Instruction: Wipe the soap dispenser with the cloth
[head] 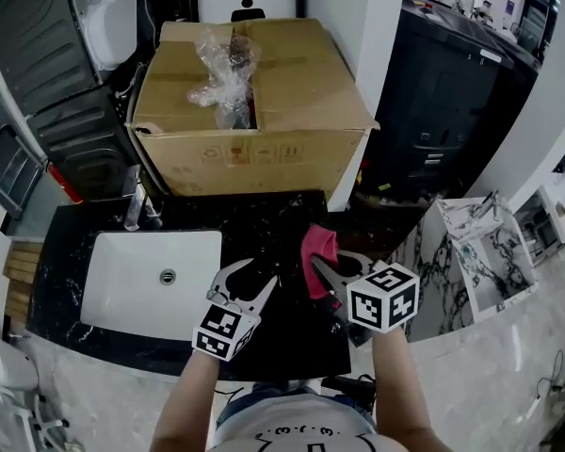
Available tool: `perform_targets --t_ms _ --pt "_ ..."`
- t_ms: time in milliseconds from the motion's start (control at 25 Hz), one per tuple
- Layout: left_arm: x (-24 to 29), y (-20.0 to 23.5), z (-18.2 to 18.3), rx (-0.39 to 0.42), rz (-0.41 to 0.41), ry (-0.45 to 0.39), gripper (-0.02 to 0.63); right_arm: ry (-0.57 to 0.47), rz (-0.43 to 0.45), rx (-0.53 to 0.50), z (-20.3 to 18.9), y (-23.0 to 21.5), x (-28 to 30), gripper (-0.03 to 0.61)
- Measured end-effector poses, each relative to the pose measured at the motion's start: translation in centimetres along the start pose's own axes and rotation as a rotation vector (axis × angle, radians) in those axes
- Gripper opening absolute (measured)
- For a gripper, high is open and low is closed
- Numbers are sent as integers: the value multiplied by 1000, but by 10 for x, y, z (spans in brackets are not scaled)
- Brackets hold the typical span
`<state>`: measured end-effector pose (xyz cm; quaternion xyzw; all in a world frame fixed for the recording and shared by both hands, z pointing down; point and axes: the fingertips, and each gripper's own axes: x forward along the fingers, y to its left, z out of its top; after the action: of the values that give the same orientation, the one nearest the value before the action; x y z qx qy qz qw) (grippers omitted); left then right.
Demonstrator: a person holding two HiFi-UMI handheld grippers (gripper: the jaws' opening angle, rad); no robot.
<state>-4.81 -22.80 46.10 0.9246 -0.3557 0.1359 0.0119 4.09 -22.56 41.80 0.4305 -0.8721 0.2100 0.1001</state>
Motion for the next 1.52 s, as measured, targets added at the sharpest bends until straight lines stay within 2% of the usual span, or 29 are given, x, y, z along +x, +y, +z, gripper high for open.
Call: perform_targets --t_ms 120,240,320,360,400,480,640,760,840,920,1080,1240,1360,1520 --pt "4 -1 1 -14 -8 -5 186 -57 -25 73 1 -6 -16 49" --pt "12 -4 1 -14 -14 19 184 -36 -54 52 -5 -10 -22 49" --pt "15 -3 2 -23 12 43 152 -28 -70 42 -7 -12 -24 49" --pt "16 -1 2 -53 31 50 112 -27 -72 40 -7 -12 -25 49" --pt "15 2 2 -100 46 48 106 -27 -70 39 -7 -12 -26 49" --pt "10 10 4 -259 50 4 104 -22 -66 36 -9 -11 -27 49" --pt "-7 34 22 -735 -27 -213 104 -16 -66 45 -13 -11 -27 49" --pt "-16 49 28 -1030 -75 -343 104 -22 -51 56 -13 -7 -25 49" --pt "-19 56 28 -1205 -113 -427 106 -30 -34 61 -11 -3 -23 49" --pt "-23 62 27 -1318 -137 -492 104 -41 -12 67 -9 3 -20 49" --pt "-27 70 21 -1451 -156 -552 106 -40 12 39 -9 15 -12 49" --pt "-31 72 26 -1534 -214 -605 106 -10 -33 -75 -11 18 5 49" --pt "-32 72 25 -1558 -225 -615 106 13 -34 -150 -9 23 18 49" --pt "-34 77 24 -1555 -196 -620 104 41 -30 -246 -4 40 21 49"
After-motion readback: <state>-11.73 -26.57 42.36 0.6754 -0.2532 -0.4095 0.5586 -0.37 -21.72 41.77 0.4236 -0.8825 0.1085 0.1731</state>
